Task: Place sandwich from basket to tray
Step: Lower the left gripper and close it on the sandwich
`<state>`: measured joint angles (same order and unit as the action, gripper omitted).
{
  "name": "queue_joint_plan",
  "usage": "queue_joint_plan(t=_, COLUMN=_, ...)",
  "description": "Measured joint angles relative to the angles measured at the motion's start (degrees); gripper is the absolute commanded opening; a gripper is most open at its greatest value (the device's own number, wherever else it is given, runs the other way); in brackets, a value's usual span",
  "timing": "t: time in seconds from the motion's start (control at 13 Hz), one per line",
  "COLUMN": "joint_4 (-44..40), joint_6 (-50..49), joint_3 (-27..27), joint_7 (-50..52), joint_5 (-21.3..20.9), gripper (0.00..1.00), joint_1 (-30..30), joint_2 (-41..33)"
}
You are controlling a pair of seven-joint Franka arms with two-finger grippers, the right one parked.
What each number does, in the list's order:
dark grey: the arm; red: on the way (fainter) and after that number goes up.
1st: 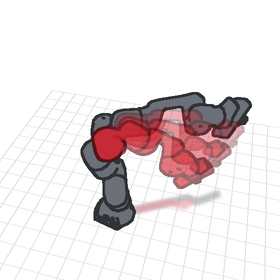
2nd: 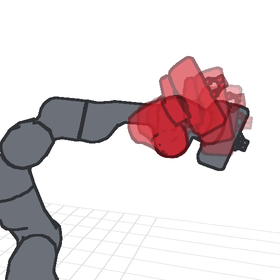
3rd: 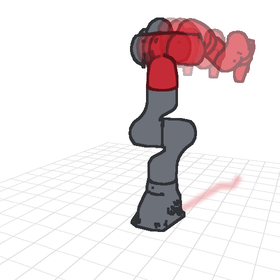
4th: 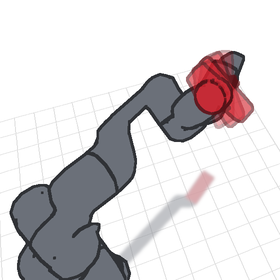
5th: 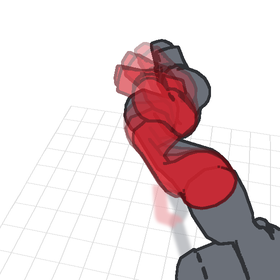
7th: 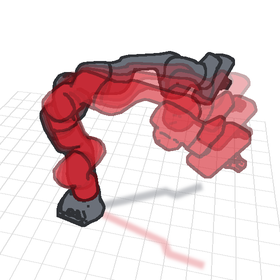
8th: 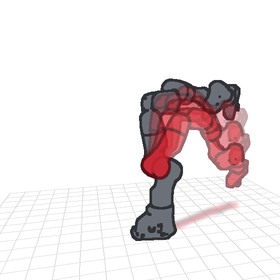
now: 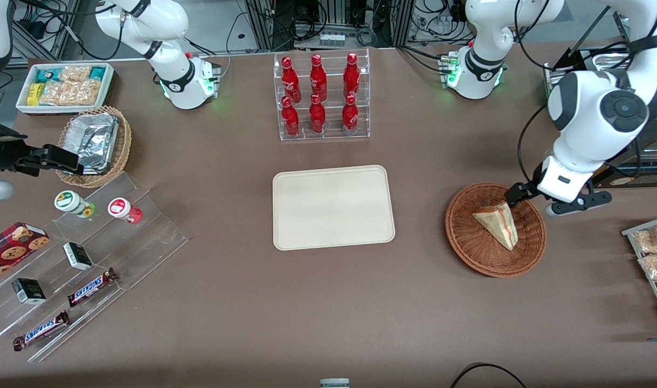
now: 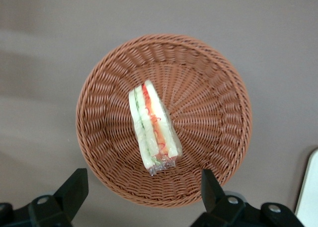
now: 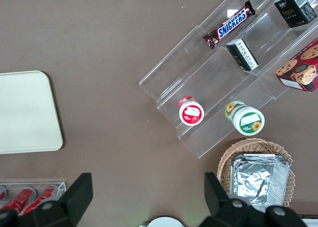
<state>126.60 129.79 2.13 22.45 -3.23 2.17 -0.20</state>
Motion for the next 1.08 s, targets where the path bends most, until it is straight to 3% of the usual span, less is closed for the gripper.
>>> queue_joint_plan(t=0.38, joint_4=3.21, joint_6=6.61, joint_3=0.03, joint_7=10.13, joint_5=-0.01, gripper=1.0, joint_1=0.02, joint_2=2.11)
queue_joint_plan(t=1.08, joint_4=5.93, joint_6=15.39, joint_3=0.51, joint_7=12.68, joint_5=-0.01, gripper=1.0, joint_1=0.04, joint_2=9.39)
